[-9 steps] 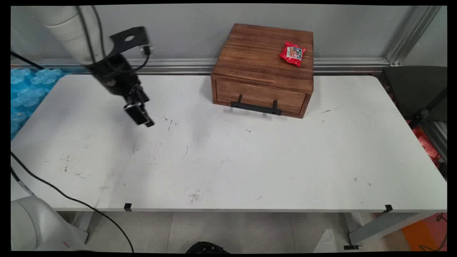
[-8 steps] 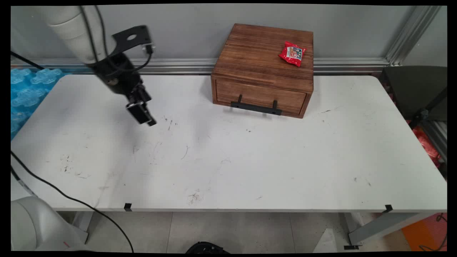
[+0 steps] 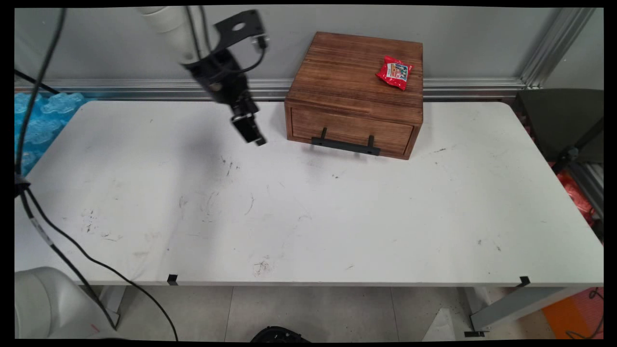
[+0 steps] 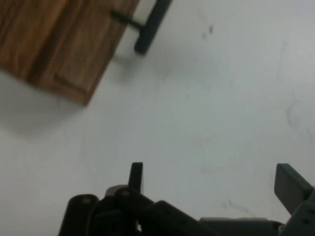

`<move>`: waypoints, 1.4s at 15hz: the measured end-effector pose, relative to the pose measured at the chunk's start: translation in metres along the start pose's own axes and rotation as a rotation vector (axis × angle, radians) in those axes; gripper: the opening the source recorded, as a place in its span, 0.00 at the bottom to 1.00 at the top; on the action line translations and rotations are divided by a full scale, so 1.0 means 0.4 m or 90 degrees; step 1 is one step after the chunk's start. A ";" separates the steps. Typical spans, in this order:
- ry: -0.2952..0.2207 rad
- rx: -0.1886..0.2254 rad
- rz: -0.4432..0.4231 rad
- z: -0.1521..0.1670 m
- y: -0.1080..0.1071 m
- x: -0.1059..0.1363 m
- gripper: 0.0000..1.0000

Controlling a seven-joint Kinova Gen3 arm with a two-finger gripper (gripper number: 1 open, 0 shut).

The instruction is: Open the drawer

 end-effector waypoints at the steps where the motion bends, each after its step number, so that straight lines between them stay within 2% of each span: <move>1: 0.009 0.000 0.010 0.011 -0.004 0.027 1.00; 10: 0.070 -0.007 0.087 0.124 -0.031 0.199 1.00; 16: 0.062 -0.049 0.157 0.234 -0.027 0.236 1.00; 21: 0.053 -0.055 0.211 0.322 -0.035 0.247 1.00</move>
